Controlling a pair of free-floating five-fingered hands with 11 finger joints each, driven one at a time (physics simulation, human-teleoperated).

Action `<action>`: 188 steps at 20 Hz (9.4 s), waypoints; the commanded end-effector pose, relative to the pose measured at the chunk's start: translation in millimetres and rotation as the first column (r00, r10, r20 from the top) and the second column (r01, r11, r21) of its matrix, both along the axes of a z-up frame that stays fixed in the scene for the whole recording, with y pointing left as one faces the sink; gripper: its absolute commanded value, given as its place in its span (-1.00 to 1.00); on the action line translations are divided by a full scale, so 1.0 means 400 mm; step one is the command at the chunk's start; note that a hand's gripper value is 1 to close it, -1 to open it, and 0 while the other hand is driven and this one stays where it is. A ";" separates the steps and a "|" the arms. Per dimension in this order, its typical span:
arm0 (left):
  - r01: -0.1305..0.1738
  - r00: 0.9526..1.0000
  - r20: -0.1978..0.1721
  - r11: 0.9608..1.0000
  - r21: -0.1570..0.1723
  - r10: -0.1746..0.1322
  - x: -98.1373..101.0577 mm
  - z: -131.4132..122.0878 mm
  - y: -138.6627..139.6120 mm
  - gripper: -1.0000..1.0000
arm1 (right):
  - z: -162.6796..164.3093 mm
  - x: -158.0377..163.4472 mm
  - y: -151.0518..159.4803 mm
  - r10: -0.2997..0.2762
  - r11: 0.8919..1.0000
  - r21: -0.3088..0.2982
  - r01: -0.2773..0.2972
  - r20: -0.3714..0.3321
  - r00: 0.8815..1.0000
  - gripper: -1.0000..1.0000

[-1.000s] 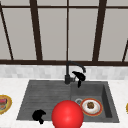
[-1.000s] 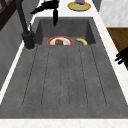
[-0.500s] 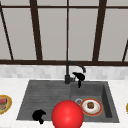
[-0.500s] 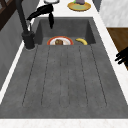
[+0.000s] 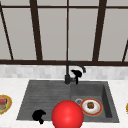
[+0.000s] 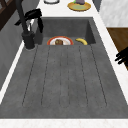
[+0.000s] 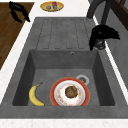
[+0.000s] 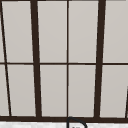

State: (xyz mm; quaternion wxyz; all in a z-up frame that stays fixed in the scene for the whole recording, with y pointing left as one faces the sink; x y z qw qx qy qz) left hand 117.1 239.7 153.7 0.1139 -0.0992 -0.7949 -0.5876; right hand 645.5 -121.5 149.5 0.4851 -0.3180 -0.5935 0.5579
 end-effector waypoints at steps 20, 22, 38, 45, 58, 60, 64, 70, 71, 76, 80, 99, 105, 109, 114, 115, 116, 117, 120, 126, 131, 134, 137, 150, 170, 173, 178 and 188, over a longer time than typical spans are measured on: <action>0.000 1.000 0.000 1.000 0.000 0.000 0.000 0.000 0.000 0.00 | -0.103 0.013 -0.013 -0.115 0.992 0.049 0.119 -0.077 0.990 1.00; 0.000 1.000 0.000 1.000 0.000 0.000 0.000 0.000 0.000 0.00 | -0.098 0.008 -0.013 -0.115 0.990 0.074 0.121 -0.078 0.990 1.00; 0.000 1.000 0.000 1.000 0.000 0.000 0.000 0.000 0.000 0.00 | -0.115 -0.022 -0.015 -0.146 0.981 0.131 0.145 0.002 0.989 1.00; 0.000 1.000 0.000 1.000 0.000 0.000 0.000 0.000 0.000 0.00 | -0.122 -0.029 -0.012 -0.168 0.975 0.151 0.162 0.029 0.985 1.00; 0.000 1.000 0.000 1.000 0.000 0.000 0.000 0.000 0.000 0.00 | -0.106 -0.002 -0.003 -0.102 0.989 0.109 0.099 0.022 0.995 1.00; 0.000 1.000 0.000 1.000 0.000 0.000 0.000 0.000 0.000 0.00 | -0.075 0.003 -0.002 -0.071 0.992 0.107 0.068 0.023 0.997 -1.00; 0.000 1.000 0.000 1.000 0.000 0.000 0.000 0.000 0.000 0.00 | -0.016 -0.037 -0.066 -0.039 0.996 0.082 0.034 0.067 0.997 -1.00; 0.000 1.000 0.000 1.000 0.000 0.000 0.000 0.000 0.000 0.00 | 0.042 -0.067 -0.110 -0.018 0.998 0.063 0.016 0.030 0.999 -1.00; 0.000 1.000 0.000 1.000 0.000 0.000 0.000 0.000 0.000 0.00 | 0.047 -0.069 -0.117 -0.016 0.998 0.066 0.014 0.022 1.000 -1.00; 0.000 1.000 0.000 1.000 0.000 0.000 0.000 0.000 0.000 0.00 | 0.027 -0.113 -0.149 -0.031 0.999 0.035 0.030 0.027 0.999 -1.00; 0.000 1.000 0.000 1.000 0.000 0.000 0.000 0.000 0.000 0.00 | 0.016 -0.174 -0.199 -0.049 0.998 0.040 0.046 0.056 0.997 -1.00; 0.000 1.000 0.000 1.000 0.000 0.000 0.000 0.000 0.000 0.00 | 0.014 -0.444 -0.313 -0.106 0.992 0.073 0.099 0.110 0.988 -1.00; 0.000 1.000 0.000 1.000 0.000 0.000 0.000 0.000 0.000 0.00 | 0.014 -0.565 -0.324 -0.131 0.990 0.073 0.123 0.119 0.984 -1.00; 0.000 1.000 0.000 1.000 0.000 0.000 0.000 0.000 0.000 0.00 | 0.016 -0.643 -0.328 -0.131 0.989 0.083 0.120 0.140 0.981 -1.00; 0.000 1.000 0.000 1.000 0.000 0.000 0.000 0.000 0.000 0.00 | 0.016 -0.737 -0.331 -0.136 0.989 0.084 0.124 0.162 0.977 -1.00; 0.000 1.000 0.000 1.000 0.000 0.000 0.000 0.000 0.000 0.00 | 0.016 -0.754 -0.333 -0.139 0.988 0.085 0.126 0.165 0.976 -1.00; 0.000 1.000 0.000 1.000 0.000 0.000 0.000 0.000 0.000 0.00 | 0.016 -0.772 -0.335 -0.142 0.988 0.086 0.129 0.167 0.976 -1.00; 0.000 1.000 0.000 1.000 0.000 0.000 0.000 0.000 0.000 0.00 | 0.016 -0.788 -0.338 -0.146 0.987 0.088 0.132 0.168 0.975 -1.00; 0.000 1.000 0.000 1.000 0.000 0.000 0.000 0.000 0.000 0.00 | 0.016 -0.842 -0.350 -0.152 0.986 0.089 0.139 0.156 0.976 -1.00; 0.000 1.000 0.000 1.000 0.000 0.000 0.000 0.000 0.000 0.00 | 0.014 -0.919 -0.360 -0.138 0.988 0.091 0.126 0.147 0.979 -1.00; 0.000 1.000 0.000 1.000 0.000 0.000 0.000 0.000 0.000 0.00 | 0.012 -0.908 -0.363 -0.118 0.990 0.089 0.106 0.146 0.982 -1.00; 0.000 1.000 0.000 1.000 0.000 0.000 0.000 0.000 0.000 0.00 | 0.011 -0.890 -0.368 -0.117 0.990 0.090 0.104 0.151 0.982 -1.00; 0.000 1.000 0.000 1.000 0.000 0.000 0.000 0.000 0.000 0.00 | 0.008 -0.934 -0.356 -0.120 0.990 0.090 0.107 0.145 0.982 -1.00; 0.000 1.000 0.000 1.000 0.000 0.000 0.000 0.000 0.000 0.00 | 0.019 -1.130 -0.392 -0.151 0.986 0.092 0.138 0.141 0.978 -1.00; 0.000 1.000 0.000 1.000 0.000 0.000 0.000 0.000 0.000 0.00 | 0.067 -1.297 -0.394 -0.259 0.964 0.034 0.262 -0.079 0.963 -1.00; 0.000 1.000 0.000 1.000 0.000 0.000 0.000 0.000 0.000 0.00 | 0.065 -1.278 -0.401 -0.229 0.972 0.034 0.232 -0.086 0.970 -1.00; 0.000 1.000 0.000 1.000 0.000 0.000 0.000 0.000 0.000 0.00 | 0.062 -1.285 -0.414 -0.228 0.972 0.034 0.231 -0.089 0.970 -1.00; 0.000 1.000 -0.001 1.000 0.000 0.000 0.002 0.000 0.000 -1.00 | 0.062 -1.284 -0.410 -0.228 0.972 0.033 0.231 -0.088 0.970 0.00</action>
